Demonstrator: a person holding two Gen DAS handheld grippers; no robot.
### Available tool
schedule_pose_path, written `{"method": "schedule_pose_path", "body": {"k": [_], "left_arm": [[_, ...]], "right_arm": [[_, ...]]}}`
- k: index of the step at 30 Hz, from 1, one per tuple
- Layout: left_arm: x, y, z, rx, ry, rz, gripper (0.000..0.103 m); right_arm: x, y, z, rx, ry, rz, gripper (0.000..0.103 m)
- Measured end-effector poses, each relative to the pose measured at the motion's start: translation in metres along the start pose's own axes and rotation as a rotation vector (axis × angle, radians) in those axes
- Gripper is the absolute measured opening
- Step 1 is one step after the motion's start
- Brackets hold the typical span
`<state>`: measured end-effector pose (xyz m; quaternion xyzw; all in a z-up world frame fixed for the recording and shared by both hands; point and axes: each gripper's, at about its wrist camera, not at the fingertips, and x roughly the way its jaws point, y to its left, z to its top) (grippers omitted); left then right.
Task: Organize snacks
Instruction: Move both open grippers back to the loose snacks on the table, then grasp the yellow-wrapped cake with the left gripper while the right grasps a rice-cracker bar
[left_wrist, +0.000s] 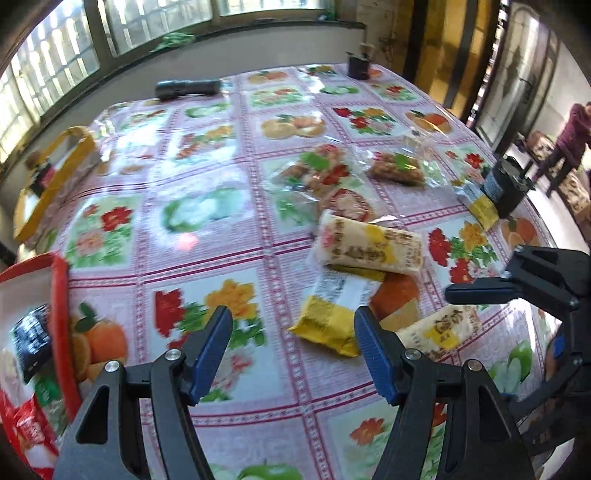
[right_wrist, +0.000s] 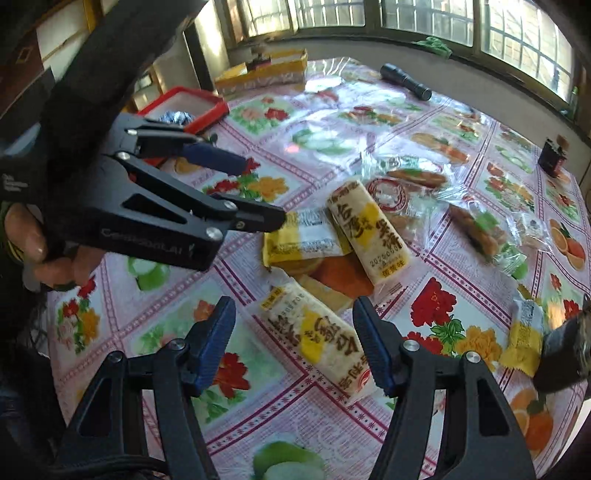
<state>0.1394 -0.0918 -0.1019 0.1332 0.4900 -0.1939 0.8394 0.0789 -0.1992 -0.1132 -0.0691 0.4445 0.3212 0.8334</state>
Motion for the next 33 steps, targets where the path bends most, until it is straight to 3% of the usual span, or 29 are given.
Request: {"method": "schedule_pose_path", "body": {"k": [4,8,14,16,20,25,33], "left_arm": [[0.011,-0.012,0.002,0.049,0.014,-0.004,0.068],[0.025,-0.018,0.004,0.064,0.039,-0.006,0.068],[0.037,-0.022,0.005,0.059,0.056,-0.055,0.068],[0.036,-0.027,0.003,0.087,0.042,-0.055,0.067],[0.031,-0.030,0.001,0.102,0.028,-0.083,0.038],[0.025,-0.028,-0.008,0.096,0.022,-0.082,0.038],[-0.007,0.001,-0.034,-0.028,-0.023,-0.078,0.038]], "right_arm": [[0.013,-0.006,-0.005,0.009,0.038,-0.014,0.066],[0.012,0.000,-0.013,0.003,0.035,-0.043,0.050],[0.000,0.001,-0.031,0.117,0.016,0.001,0.036],[-0.006,0.003,-0.039,0.149,0.006,-0.002,0.036],[-0.018,0.008,-0.052,0.213,-0.013,-0.013,0.036],[-0.042,0.012,-0.071,0.301,-0.061,-0.026,0.035],[-0.074,0.018,-0.070,0.419,-0.186,-0.030,0.035]]}}
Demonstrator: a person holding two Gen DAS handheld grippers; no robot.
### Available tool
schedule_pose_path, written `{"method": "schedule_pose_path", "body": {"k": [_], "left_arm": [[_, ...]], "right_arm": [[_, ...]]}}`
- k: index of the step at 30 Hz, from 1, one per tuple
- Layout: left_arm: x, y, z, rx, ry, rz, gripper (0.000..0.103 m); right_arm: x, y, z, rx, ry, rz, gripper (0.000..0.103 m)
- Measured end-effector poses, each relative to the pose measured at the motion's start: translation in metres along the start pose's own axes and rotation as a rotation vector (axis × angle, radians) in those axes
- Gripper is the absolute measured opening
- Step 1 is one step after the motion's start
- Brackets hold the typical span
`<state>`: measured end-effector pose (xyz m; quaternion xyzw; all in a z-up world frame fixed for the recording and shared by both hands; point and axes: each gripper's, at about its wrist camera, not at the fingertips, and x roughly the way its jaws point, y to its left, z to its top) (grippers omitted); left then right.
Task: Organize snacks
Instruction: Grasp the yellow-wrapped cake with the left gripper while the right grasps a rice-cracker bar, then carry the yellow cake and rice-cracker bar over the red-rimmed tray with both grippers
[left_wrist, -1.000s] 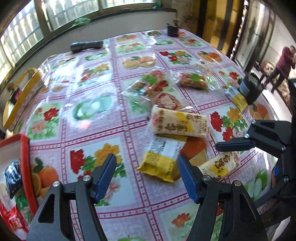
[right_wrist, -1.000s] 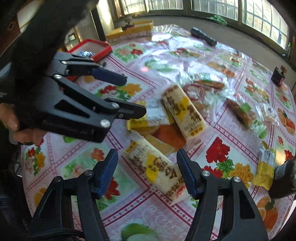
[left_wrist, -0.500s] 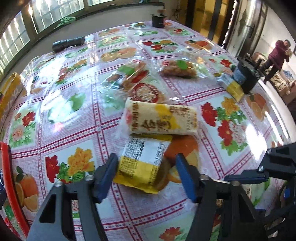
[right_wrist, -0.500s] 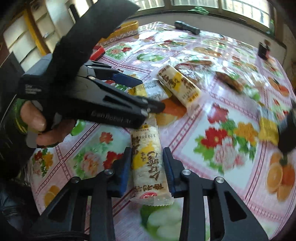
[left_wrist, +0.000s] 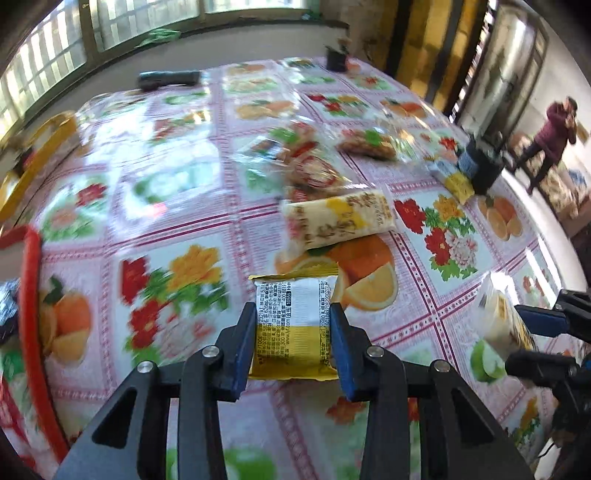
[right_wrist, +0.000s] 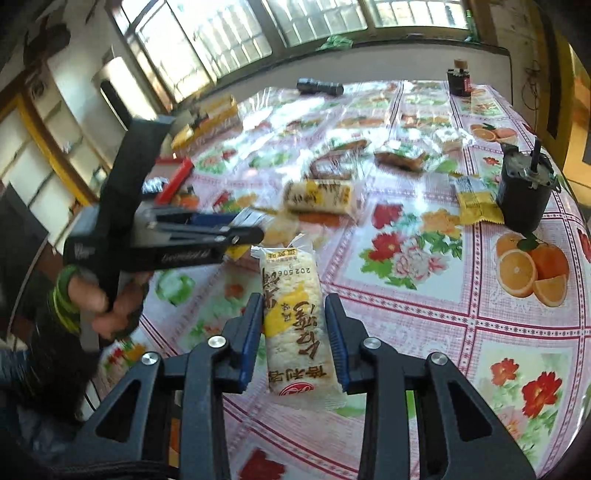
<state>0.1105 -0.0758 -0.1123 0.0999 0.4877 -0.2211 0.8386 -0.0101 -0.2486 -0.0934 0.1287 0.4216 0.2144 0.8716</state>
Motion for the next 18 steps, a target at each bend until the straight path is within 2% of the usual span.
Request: {"method": "schedule_pose_path", "body": {"k": [12,18], "left_arm": [[-0.071,0.052,-0.022,-0.166,-0.128,0.186,0.038],[-0.091,0.070,-0.031,-0.220,-0.168,0.268,0.038]], "right_arm": [[0.020,0.043,0.037,0.066,-0.081,0.042,0.036],[0.025,0.067,0.054,0.078,-0.120,0.091,0.036]]}}
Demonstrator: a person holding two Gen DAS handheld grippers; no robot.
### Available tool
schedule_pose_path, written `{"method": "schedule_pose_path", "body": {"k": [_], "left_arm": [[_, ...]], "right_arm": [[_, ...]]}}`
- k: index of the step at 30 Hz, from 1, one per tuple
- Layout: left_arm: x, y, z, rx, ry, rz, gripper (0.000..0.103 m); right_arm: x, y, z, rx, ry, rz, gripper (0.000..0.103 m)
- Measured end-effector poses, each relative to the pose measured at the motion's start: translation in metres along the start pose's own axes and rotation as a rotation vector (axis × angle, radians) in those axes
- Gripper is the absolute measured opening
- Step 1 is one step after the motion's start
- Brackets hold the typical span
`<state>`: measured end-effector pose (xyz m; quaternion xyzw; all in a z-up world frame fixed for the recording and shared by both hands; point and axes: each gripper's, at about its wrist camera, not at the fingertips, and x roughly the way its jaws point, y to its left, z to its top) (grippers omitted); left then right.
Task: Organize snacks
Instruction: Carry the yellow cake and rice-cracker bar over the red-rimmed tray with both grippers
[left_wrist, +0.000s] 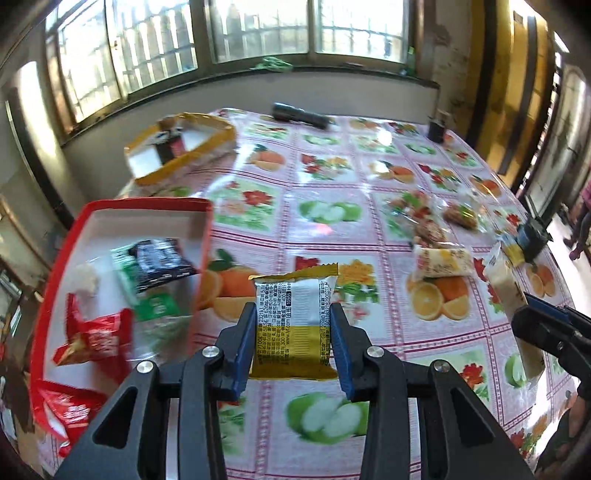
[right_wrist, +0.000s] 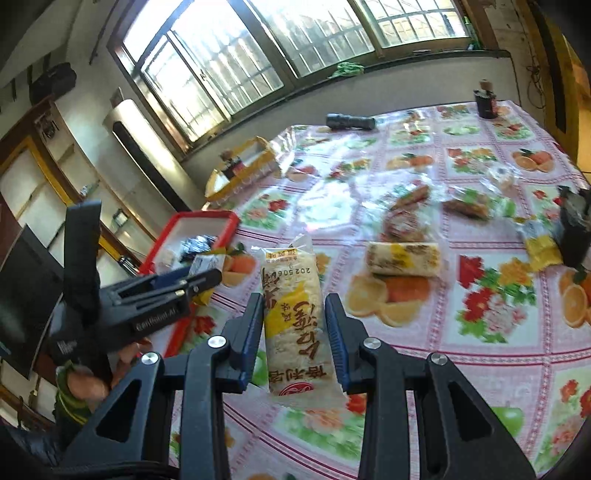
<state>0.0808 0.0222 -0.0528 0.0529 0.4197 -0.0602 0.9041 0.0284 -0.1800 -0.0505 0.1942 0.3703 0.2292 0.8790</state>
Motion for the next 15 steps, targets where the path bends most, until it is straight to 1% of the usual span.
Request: {"method": "schedule_pose_path", "body": {"k": [6,15], "left_arm": [[-0.016,0.026,-0.002,-0.049,-0.035,0.056,0.038],[-0.021,0.054,-0.008,-0.093,-0.049,0.088,0.038]], "right_arm": [[0.012,0.029,0.010,-0.008,-0.019,0.033,0.036],[0.033,0.062,0.023,-0.029,-0.017,0.084,0.036]]}}
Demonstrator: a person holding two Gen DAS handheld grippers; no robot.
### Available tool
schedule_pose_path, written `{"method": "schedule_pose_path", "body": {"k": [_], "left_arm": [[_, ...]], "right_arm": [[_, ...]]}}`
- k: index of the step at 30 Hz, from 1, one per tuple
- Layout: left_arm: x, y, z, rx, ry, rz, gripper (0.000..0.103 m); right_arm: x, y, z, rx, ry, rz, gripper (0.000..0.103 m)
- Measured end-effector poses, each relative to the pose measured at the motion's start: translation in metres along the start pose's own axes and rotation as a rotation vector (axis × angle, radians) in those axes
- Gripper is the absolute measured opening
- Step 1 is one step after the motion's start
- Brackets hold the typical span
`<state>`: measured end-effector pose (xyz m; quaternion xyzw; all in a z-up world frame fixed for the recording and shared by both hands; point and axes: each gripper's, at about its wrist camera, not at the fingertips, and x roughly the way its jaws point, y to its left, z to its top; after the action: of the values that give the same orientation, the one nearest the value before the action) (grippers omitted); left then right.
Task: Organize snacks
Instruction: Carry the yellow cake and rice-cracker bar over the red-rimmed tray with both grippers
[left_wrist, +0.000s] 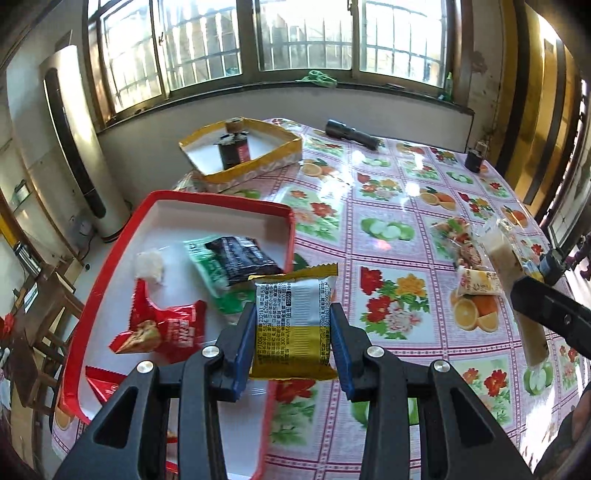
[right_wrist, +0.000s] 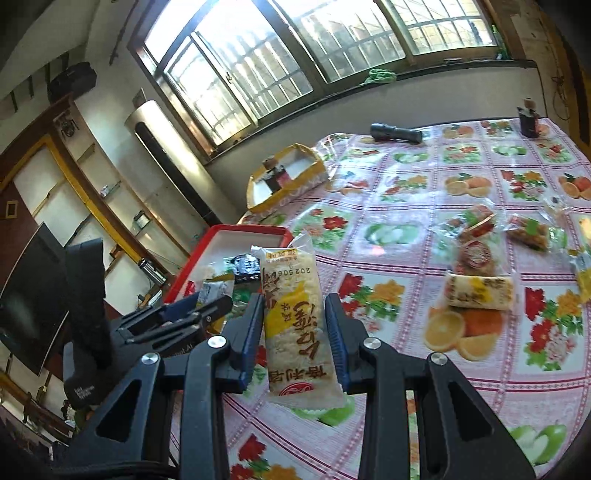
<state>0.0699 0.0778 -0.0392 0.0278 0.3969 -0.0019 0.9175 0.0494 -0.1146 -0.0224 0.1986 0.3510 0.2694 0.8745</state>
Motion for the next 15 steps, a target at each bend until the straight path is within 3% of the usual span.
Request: {"method": "schedule_pose_path", "body": {"k": [15], "left_arm": [[0.001,0.036,0.002,-0.053,-0.004,0.044,0.038]], "right_arm": [[0.029,0.018,0.006,-0.010,0.031,0.032,0.036]]}}
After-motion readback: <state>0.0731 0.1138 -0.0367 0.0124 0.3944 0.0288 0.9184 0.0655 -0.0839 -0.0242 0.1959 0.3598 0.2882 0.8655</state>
